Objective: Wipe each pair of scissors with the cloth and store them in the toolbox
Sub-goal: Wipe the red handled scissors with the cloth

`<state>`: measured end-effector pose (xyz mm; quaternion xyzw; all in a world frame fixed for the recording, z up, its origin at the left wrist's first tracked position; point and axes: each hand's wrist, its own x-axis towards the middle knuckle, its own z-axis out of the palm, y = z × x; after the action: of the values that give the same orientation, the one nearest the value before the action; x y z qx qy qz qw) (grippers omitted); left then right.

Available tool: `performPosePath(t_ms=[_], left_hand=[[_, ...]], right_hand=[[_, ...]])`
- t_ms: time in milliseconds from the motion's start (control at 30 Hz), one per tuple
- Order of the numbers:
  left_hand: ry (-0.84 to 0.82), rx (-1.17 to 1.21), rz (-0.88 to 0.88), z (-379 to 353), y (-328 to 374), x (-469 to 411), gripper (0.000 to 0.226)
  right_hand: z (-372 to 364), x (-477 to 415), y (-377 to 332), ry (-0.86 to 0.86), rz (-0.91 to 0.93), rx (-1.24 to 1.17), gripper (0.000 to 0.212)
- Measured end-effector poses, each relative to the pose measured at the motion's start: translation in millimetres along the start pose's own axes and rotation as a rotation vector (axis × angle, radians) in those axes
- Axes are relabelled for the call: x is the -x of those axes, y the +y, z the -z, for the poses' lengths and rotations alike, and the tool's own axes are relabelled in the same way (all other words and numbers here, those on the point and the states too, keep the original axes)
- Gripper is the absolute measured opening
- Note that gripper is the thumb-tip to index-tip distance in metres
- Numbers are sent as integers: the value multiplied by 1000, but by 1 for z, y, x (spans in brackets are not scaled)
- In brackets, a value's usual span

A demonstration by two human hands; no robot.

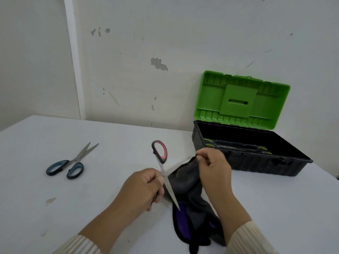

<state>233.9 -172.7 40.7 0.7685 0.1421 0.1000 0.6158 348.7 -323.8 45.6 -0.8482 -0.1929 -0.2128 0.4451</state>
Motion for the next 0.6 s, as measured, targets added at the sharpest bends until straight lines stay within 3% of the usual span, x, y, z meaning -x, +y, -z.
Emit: performPosePath(t_ms=[100, 200, 300, 467, 600], left_hand=[[170, -83, -182, 6, 1, -1, 23], [358, -437, -487, 13, -7, -2, 5], [383, -652, -604, 11, -19, -7, 3], [371, -436, -363, 8, -14, -5, 12], [196, -167, -59, 9, -9, -8, 10]], right_hand=[[8, -3, -1, -22, -190, -248, 26], [10, 0, -15, -316, -300, -676, 18], [10, 6, -25, -587, -283, -629, 55], [10, 11, -31, -654, -171, -308, 23], [9, 12, -32, -625, -74, -155, 18]])
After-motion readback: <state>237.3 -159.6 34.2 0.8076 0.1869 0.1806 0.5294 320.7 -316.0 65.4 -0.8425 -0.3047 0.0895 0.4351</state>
